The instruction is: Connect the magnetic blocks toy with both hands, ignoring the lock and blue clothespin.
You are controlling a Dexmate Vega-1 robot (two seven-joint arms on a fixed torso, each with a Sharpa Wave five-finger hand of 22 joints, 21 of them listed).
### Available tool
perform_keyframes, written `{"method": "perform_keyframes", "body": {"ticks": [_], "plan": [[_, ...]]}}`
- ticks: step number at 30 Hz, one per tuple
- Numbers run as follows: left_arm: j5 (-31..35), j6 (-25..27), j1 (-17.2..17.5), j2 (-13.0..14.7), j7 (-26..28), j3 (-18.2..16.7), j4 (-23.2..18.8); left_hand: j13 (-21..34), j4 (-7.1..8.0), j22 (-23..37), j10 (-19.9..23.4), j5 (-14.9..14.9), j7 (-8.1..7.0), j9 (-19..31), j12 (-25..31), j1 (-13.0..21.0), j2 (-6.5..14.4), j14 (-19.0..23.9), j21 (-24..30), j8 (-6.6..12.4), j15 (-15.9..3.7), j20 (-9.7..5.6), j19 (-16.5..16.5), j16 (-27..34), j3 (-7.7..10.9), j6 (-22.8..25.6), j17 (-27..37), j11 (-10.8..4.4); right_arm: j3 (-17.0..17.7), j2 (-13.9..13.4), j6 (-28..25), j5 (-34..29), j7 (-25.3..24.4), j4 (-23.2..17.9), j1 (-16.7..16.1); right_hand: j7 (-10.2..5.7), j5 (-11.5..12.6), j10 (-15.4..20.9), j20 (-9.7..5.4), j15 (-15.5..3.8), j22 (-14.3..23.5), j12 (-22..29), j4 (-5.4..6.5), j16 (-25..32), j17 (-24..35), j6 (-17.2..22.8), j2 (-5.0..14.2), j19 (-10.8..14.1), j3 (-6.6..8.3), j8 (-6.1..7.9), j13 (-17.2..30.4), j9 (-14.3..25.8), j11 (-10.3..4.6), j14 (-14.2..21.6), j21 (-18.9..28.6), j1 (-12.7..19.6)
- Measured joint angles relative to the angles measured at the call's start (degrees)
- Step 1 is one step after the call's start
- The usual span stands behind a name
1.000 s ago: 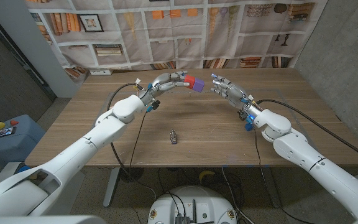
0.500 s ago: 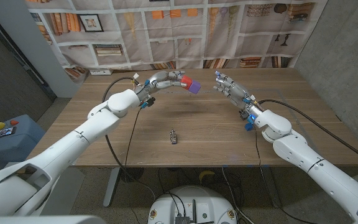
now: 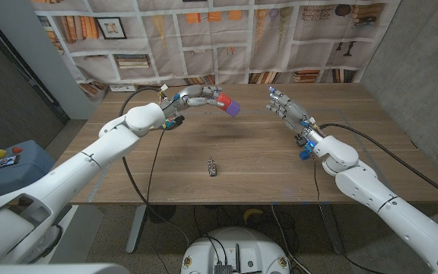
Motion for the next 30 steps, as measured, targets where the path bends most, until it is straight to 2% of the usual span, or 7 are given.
{"method": "perform_keyframes", "body": {"ticks": [5, 11, 15, 17, 20, 21, 30], "plan": [[0.8, 1.6, -0.6, 0.9, -1.1, 0.2, -0.6, 0.0, 0.0, 0.0, 0.0, 0.0, 0.02, 0.0, 0.0, 0.6, 0.4, 0.0, 0.0, -0.1, 0.0, 0.0, 0.0, 0.0, -0.01, 0.0, 0.0, 0.0, 0.1, 0.3, 0.0, 0.0, -0.4, 0.3, 0.0, 0.02, 0.0, 0.0, -0.2, -0.28, 0.0, -0.2, 0.43, 0.0, 0.0, 0.0, -0.07, -0.2, -0.43, 0.0, 0.0, -0.3, 0.0, 0.2, 0.0, -1.1], [2.6, 3.4, -1.8, 2.6, -2.2, 0.7, -1.7, 0.0, -0.01, 0.0, 0.0, 0.0, 0.14, 0.0, 0.0, 0.6, 0.5, 0.0, 0.0, -0.01, 0.0, 0.0, 0.0, 0.0, -0.01, 0.1, 0.0, 0.0, 0.1, 0.6, -0.2, 0.1, -0.9, 0.7, 0.1, 0.01, 0.0, 0.0, -0.41, -0.28, 0.0, -0.2, 0.65, 0.0, -0.3, 0.4, 0.71, -0.4, -0.65, -0.02, 0.0, -0.3, 0.0, 0.2, 0.0, -1.9], [4.2, 4.5, -2.6, 3.5, -2.7, 1.1, -2.3, 0.0, -0.01, 0.0, 0.0, -0.1, 0.14, 0.0, 0.0, 0.6, 0.5, 0.0, 0.0, -0.01, 0.0, 0.0, 0.0, 0.0, -0.02, 0.1, 0.0, 0.0, 0.1, 0.8, -0.3, 0.1, -1.1, 0.8, 0.1, 0.32, 0.0, 0.3, -0.4, -0.28, 0.0, -0.2, 0.7, 0.0, -0.3, 0.7, 0.89, -0.4, -0.7, -0.47, -0.1, -0.3, -0.26, 0.2, 0.0, -2.1], [5.1, 5.2, -2.8, 3.8, -2.9, 1.3, -3.0, 0.0, -0.07, 0.0, 0.0, -0.1, 0.14, 0.0, 0.0, 0.6, 0.5, 0.0, 0.0, -0.01, 0.0, 0.0, 0.0, 0.0, -0.08, 0.1, 0.0, 0.0, 0.1, 0.8, -0.4, 0.1, -1.4, 0.8, 0.1, 0.32, 0.0, 0.3, -0.4, -0.28, 0.0, -0.2, 1.12, 0.0, -0.3, 0.7, 0.57, -0.4, -0.78, -0.47, -0.3, -0.3, -0.31, 0.2, 0.0, -2.9], [6.5, 6.3, -3.3, 4.5, -3.2, 1.5, -4.0, 0.0, -0.04, 0.0, 0.0, -0.1, 0.14, 0.0, 0.0, 0.6, 0.5, 0.0, 0.0, -0.01, 0.0, 0.0, 0.0, 0.0, -0.06, 0.1, 0.0, 0.0, 0.2, 0.9, -0.5, 0.1, -1.7, 0.8, 0.1, 0.32, 0.0, 0.3, -0.4, -0.28, 0.0, -0.2, 1.11, 0.0, -0.3, 0.7, 0.4, -0.4, -0.76, -0.46, -0.3, -0.3, -0.31, 0.2, 0.0, -3.1], [7.0, 6.7, -3.3, 4.5, -3.2, 1.5, -4.0, 0.0, -0.04, 0.0, 0.0, -0.2, 0.14, 0.0, 0.0, 0.6, 0.5, 0.0, 0.0, -0.01, 0.0, 0.0, 0.0, 0.0, -0.06, 0.1, 0.0, 0.0, 0.2, 0.9, -0.5, 0.1, -1.7, 0.8, 0.0, 0.32, 0.0, 0.3, -0.4, -0.28, 0.0, -0.2, 1.11, 0.0, -0.3, 0.7, 0.93, -0.4, -0.76, -0.47, -0.3, -0.3, -0.31, 0.2, 0.0, -3.6], [12.2, 10.6, -3.9, 7.1, -3.3, 1.8, -8.2, 0.0, -0.04, 0.0, 0.0, -0.2, 0.13, 0.0, 0.0, 0.5, 0.6, 0.2, 0.0, -0.01, -0.21, 0.0, 0.6, 0.0, -0.06, 0.1, 0.0, 0.0, 0.3, 0.9, -0.8, 0.1, -2.5, 0.2, -0.7, 0.01, 0.0, 0.3, -0.4, -0.27, 0.0, -0.2, 1.35, 0.0, -0.3, 1.0, 1.2, -0.4, -1.0, -0.8, -0.3, -0.3, -0.31, 0.2, 0.0, -3.9]]}}
